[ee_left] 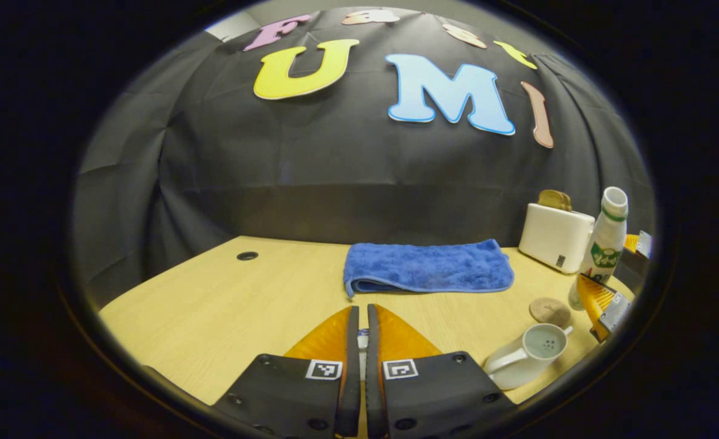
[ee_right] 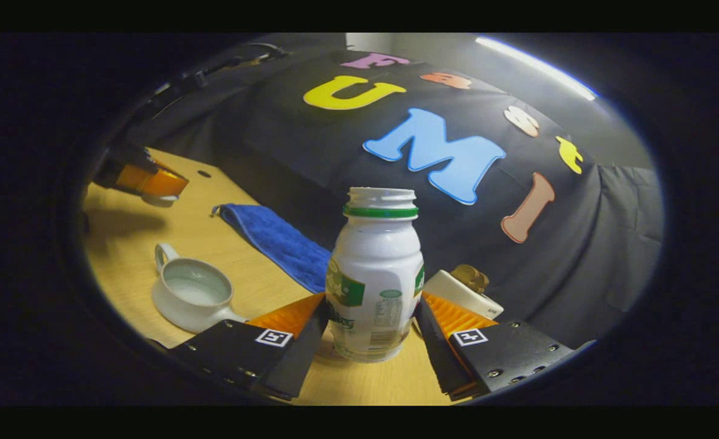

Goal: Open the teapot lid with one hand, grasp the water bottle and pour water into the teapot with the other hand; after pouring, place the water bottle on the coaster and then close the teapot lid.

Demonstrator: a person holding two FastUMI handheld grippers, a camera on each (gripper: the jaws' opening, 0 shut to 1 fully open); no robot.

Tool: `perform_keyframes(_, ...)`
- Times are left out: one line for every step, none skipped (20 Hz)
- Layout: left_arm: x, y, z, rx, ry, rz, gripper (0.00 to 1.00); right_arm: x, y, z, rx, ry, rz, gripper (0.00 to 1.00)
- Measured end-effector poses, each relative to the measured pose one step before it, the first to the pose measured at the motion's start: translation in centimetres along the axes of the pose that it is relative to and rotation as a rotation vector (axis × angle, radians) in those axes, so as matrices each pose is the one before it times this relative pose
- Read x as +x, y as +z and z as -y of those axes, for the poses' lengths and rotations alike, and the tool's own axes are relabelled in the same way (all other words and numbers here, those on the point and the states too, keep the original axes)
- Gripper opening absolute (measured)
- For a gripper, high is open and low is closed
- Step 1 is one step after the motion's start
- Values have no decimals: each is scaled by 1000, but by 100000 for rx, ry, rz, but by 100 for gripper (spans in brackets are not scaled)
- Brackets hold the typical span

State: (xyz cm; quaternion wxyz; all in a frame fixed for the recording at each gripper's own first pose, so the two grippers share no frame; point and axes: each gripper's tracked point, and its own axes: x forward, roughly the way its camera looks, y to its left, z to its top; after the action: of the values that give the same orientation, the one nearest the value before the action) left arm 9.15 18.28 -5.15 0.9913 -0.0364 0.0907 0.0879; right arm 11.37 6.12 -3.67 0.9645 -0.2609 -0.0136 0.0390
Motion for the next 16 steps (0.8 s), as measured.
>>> perform_keyframes(-31, 221, 317, 127, -841, 1295, 11, 194, -16, 231, 4507, -77, -171, 81)
perform_keyframes(-160, 406, 381, -354, -1301, 1301, 11, 235, -77, 189, 4163, 381, -466, 80)
perform_keyframes(-44, 434, 519, -688, -1735, 1449, 11, 310, -234, 212, 3663, 326, -806, 80)
perform_keyframes(-79, 318, 633, -810, -1939, 1623, 11, 23, -294, 210, 3518, 266, -1022, 80)
perform_keyframes(-186, 304, 578, -756, -2176, 1674, 11, -405, -262, 84, 3928, 728, -1080, 80)
perform_keyframes(-168, 464, 652, -676, -2219, 1796, 14, -246, -211, 120, 4273, 774, -941, 80)
perform_keyframes(-114, 224, 727, -421, -2517, 1576, 7, -22, -364, 242, 3604, 348, -1267, 80)
perform_keyframes(-202, 241, 810, -68, -2328, 1231, 11, 82, -167, 277, 2433, -232, -990, 80)
perform_keyframes(45, 94, 725, 333, -1857, 955, 14, 39, -137, 368, 1804, -480, -827, 80)
perform_keyframes(-78, 143, 787, 237, -1926, 822, 11, -45, -162, 244, 1178, -502, -674, 80)
perform_keyframes(-117, 168, 852, -167, -2305, 861, 11, -146, -15, 273, 842, -665, -360, 80)
perform_keyframes(-46, 171, 987, -549, -2974, 766, 14, -84, 6, 191, 722, -243, -200, 80)
perform_keyframes(54, -6, 1088, -755, -3348, 707, 14, 48, 27, 115, 765, 117, 77, 80)
perform_keyframes(20, 221, 1152, -528, -3339, 768, 10, 32, 117, 14, 688, 192, 121, 80)
perform_keyframes(-42, 166, 1151, 117, -3337, 848, 10, -37, 39, -2, 220, 204, 17, 80)
perform_keyframes(10, 149, 1184, 648, -3172, 1042, 10, -62, 173, 42, 292, 109, 70, 80)
